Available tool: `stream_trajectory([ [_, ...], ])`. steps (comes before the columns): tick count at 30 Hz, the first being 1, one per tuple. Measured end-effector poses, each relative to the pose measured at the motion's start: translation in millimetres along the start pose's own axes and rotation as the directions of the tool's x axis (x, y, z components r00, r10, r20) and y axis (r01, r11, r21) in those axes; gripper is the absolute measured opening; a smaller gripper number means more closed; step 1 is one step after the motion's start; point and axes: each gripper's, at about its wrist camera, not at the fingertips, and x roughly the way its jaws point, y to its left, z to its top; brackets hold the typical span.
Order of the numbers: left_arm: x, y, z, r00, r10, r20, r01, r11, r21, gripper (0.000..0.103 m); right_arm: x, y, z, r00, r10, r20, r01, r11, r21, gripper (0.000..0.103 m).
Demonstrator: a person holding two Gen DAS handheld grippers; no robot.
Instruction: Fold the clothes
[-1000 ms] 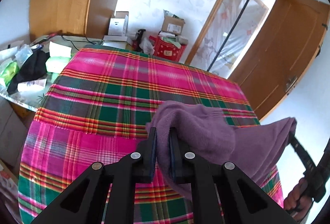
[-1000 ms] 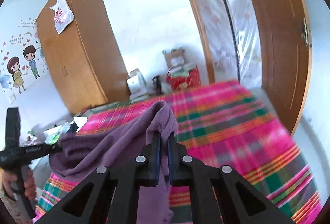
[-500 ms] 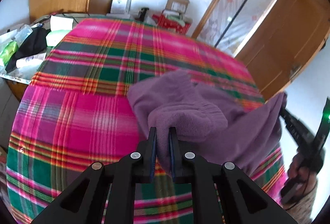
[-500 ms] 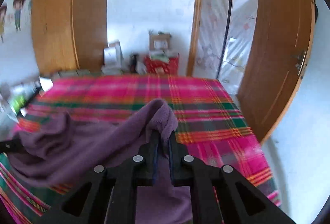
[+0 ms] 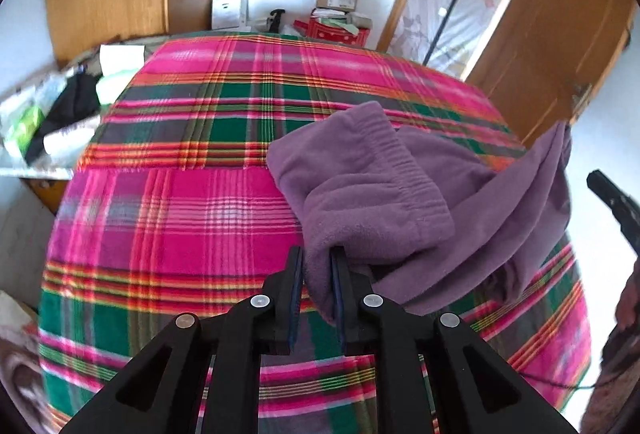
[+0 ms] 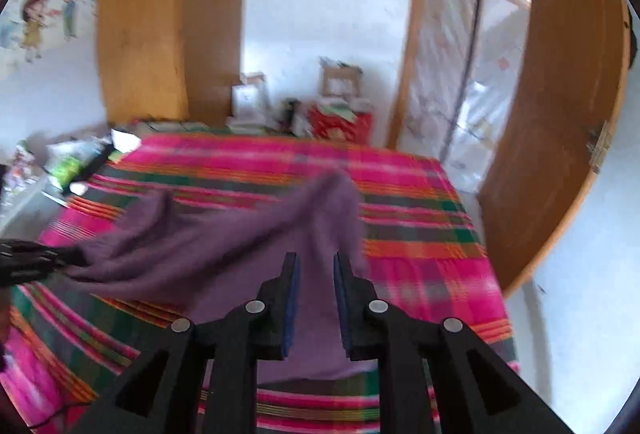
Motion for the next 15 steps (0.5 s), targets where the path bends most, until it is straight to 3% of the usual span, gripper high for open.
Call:
stream_trajectory([
  [2, -2, 5, 0, 1.0, -0.022, 0.006, 0.022, 0.999, -0.046, 0.015, -7, 14, 5, 0.996, 0.074, 0.047, -0.073, 0.997, -0.021, 0.018],
  [4, -2, 10, -2, 0.999, -0.035, 0.009, 0.036, 0.996, -0.078, 0.015, -2, 32, 10, 0.984, 0.173, 0.043, -0.17, 0.984, -0.059, 0.018],
  [7, -2, 17, -6, 0.998, -0.057, 0.012, 0.058, 0.99, -0.128, 0.015, 14, 62, 14, 0.948, 0.317, -0.018, -0.316, 0.942, -0.114, 0.02],
  [10, 0, 28, -7, 0.997, -0.076, 0.006, 0.076, 0.98, -0.185, 0.018, 33, 91, 6, 0.927, 0.36, -0.107, -0.375, 0.91, -0.18, 0.026],
  [15, -1, 35, -9, 0.997, -0.083, 0.004, 0.082, 0.976, -0.203, 0.023, 55, 119, -9, 0.899, 0.381, -0.217, -0.427, 0.873, -0.234, 0.027],
])
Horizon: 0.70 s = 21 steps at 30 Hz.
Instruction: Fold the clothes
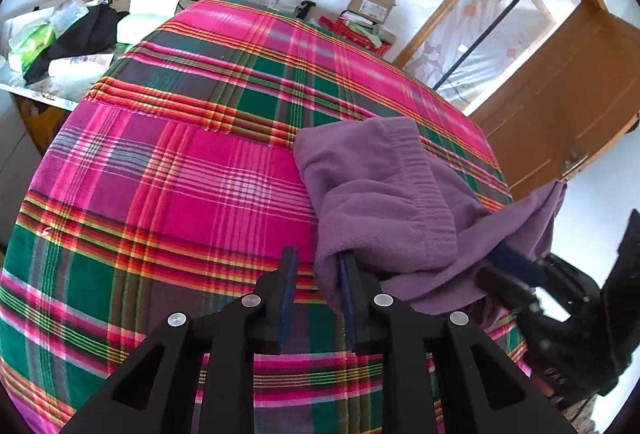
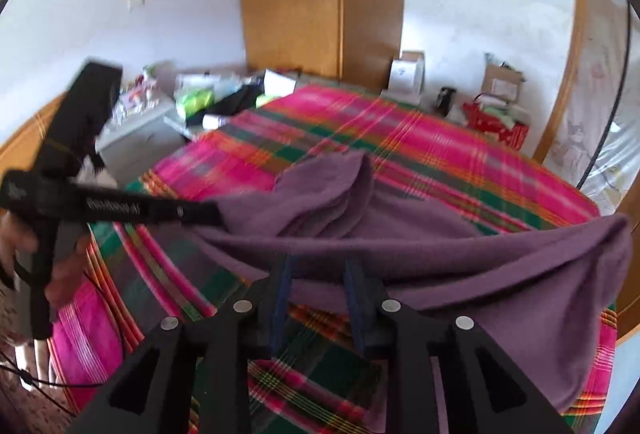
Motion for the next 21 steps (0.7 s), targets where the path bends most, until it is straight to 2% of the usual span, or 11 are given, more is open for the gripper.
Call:
stream_trajectory([
  [4, -5, -1, -3, 0.999, 0.025, 0.022, -0.027, 0.998, 0.051, 0.028, 6, 2, -6, 0.998, -0.004, -0.069, 0.004, 1.0, -0.004, 0.027],
  [5, -5, 0, -5, 0.999, 0.032, 0.025, -0.033, 0.998, 0.054, 0.028, 2, 1, -4, 0.998, -0.001, -0.057, 0.001, 1.0, 0.009, 0.027],
  [9, 1, 4, -11, 1.0, 0.023, 0.005, -0.023, 0.999, 0.034, 0.028, -23, -15, 11, 0.989, 0.132, 0.074, -0.141, 0.98, 0.137, 0.027],
  [13, 2, 6, -17, 1.0, 0.016, 0.006, -0.016, 1.0, 0.021, 0.028, -4, -34, 25, 0.994, 0.088, 0.064, -0.102, 0.959, 0.263, 0.028],
  [14, 2, 7, -18, 1.0, 0.015, 0.009, -0.015, 1.0, 0.02, 0.028, 8, -37, 26, 0.991, 0.128, 0.029, -0.13, 0.949, 0.287, 0.028],
  [16, 1, 7, -19, 1.0, 0.016, 0.009, -0.016, 1.0, 0.024, 0.028, 36, -42, 21, 0.972, 0.226, -0.057, -0.189, 0.908, 0.373, 0.028],
  [18, 0, 7, -22, 1.0, 0.024, 0.016, -0.025, 0.999, 0.041, 0.029, 51, -41, 18, 0.958, 0.278, -0.069, -0.227, 0.884, 0.409, 0.028],
  [21, -4, 4, -27, 0.997, 0.059, 0.046, -0.062, 0.995, 0.082, 0.028, 56, -32, 21, 0.947, 0.318, -0.04, -0.274, 0.868, 0.414, 0.027],
])
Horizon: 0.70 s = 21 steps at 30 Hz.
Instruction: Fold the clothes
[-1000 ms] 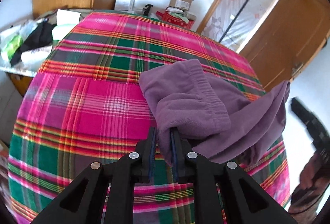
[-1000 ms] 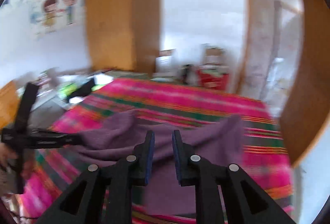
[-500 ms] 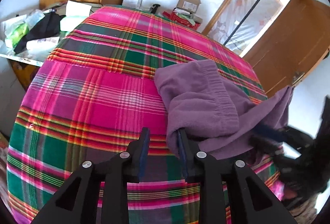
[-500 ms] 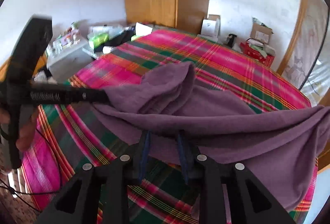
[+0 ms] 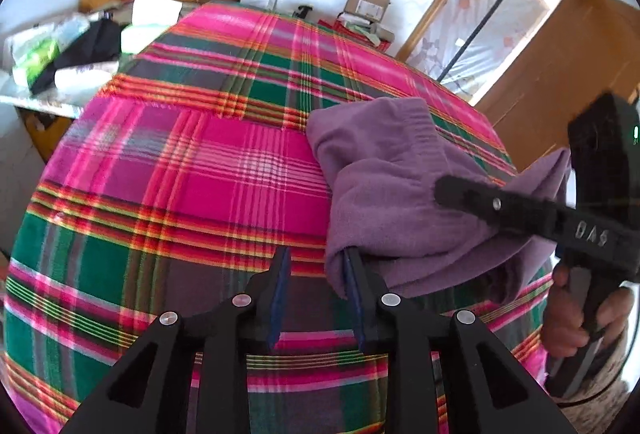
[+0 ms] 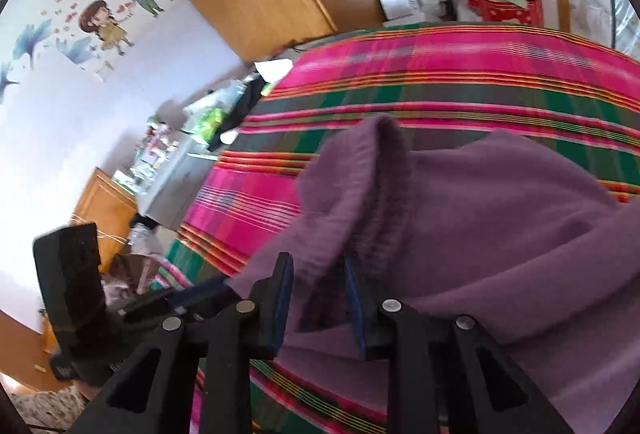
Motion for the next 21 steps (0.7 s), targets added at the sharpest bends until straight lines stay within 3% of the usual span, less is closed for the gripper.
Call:
stream_trajectory([
  [2, -3, -1, -2, 1.0, 0.024, 0.014, -0.025, 0.999, 0.025, 0.028, 4, 8, 3, 0.999, 0.033, 0.009, -0.033, 0.999, -0.003, 0.025],
  [4, -5, -1, -2, 1.0, 0.017, 0.023, -0.018, 1.0, 0.025, 0.028, 9, 15, 9, 0.998, 0.067, 0.017, -0.067, 0.998, 0.0, 0.013],
  [5, -7, 0, -2, 0.999, 0.015, 0.032, -0.016, 1.0, 0.025, 0.028, 10, 17, 13, 0.996, 0.085, 0.019, -0.085, 0.996, 0.003, 0.012],
  [9, -14, 1, -3, 0.998, -0.001, 0.063, -0.001, 1.0, 0.029, 0.028, 23, 34, 25, 0.984, 0.18, 0.01, -0.18, 0.984, 0.003, 0.012],
  [14, -23, 3, -6, 0.995, -0.014, 0.1, 0.011, 0.999, 0.031, 0.028, 54, 58, 39, 0.954, 0.291, -0.068, -0.291, 0.957, 0.012, 0.013],
  [18, -24, 8, -6, 0.994, 0.009, 0.107, -0.01, 1.0, 0.009, 0.03, 65, 83, 37, 0.938, 0.31, -0.156, -0.322, 0.945, -0.062, 0.013],
  [21, -20, 16, -4, 0.995, 0.029, 0.094, -0.026, 0.999, -0.028, 0.031, 69, 101, 33, 0.933, 0.29, -0.215, -0.321, 0.938, -0.13, 0.026],
])
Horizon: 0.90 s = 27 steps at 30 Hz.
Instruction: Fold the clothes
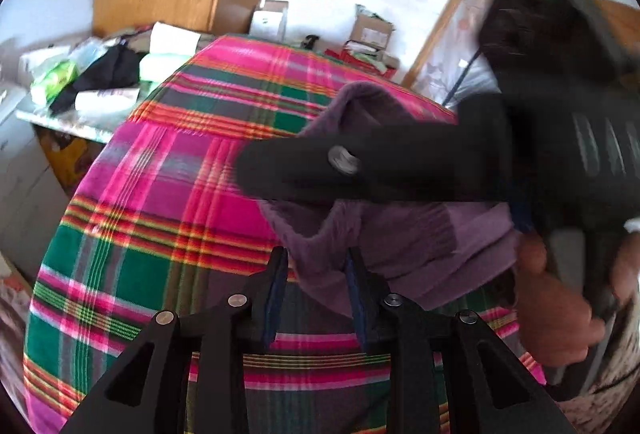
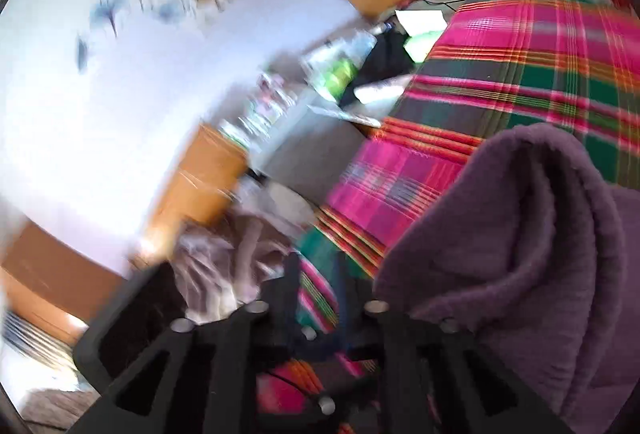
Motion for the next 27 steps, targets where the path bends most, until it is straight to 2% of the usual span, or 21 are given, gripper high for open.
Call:
stream_trajectory([
  [2, 2, 6, 1, 1.0, 0.013, -0.005, -0.014, 1.0, -0.021, 0.031, -11, 7, -7, 0.995, -0.09, 0.046, 0.092, 0.994, -0.056, 0.027],
  [4, 4, 11, 3, 0.999, 0.031, -0.01, -0.031, 0.999, -0.028, 0.031, -33, 2, -15, 0.989, -0.119, 0.093, 0.123, 0.991, -0.044, 0.027],
  [6, 6, 17, 4, 0.998, 0.055, -0.024, -0.056, 0.997, -0.046, 0.031, -55, -8, -22, 0.971, -0.192, 0.145, 0.197, 0.98, -0.019, 0.027],
  [9, 10, 28, 7, 0.995, 0.083, -0.049, -0.087, 0.992, -0.091, 0.031, -77, -16, -33, 0.908, -0.374, 0.189, 0.385, 0.923, -0.021, 0.029],
  [11, 8, 33, 7, 0.995, 0.089, -0.043, -0.093, 0.99, -0.104, 0.031, -83, -19, -45, 0.874, -0.454, 0.174, 0.47, 0.881, -0.059, 0.031],
  [15, -6, 34, 9, 0.993, 0.117, -0.018, -0.118, 0.989, -0.089, 0.031, -85, -25, -68, 0.792, -0.595, 0.14, 0.611, 0.779, -0.143, 0.037],
  [19, -20, 16, 10, 0.996, 0.092, 0.009, -0.092, 0.995, -0.027, 0.031, -83, -31, -86, 0.77, -0.632, 0.087, 0.635, 0.745, -0.205, 0.038],
  [22, -11, 9, 12, 0.999, 0.042, -0.03, -0.042, 0.999, 0.003, 0.031, -87, -30, -93, 0.777, -0.622, 0.094, 0.624, 0.742, -0.246, 0.039],
  [27, 2, 8, 11, 0.993, -0.025, -0.113, 0.019, 0.999, -0.051, 0.031, -86, -31, -98, 0.781, -0.619, 0.089, 0.619, 0.746, -0.246, 0.039],
])
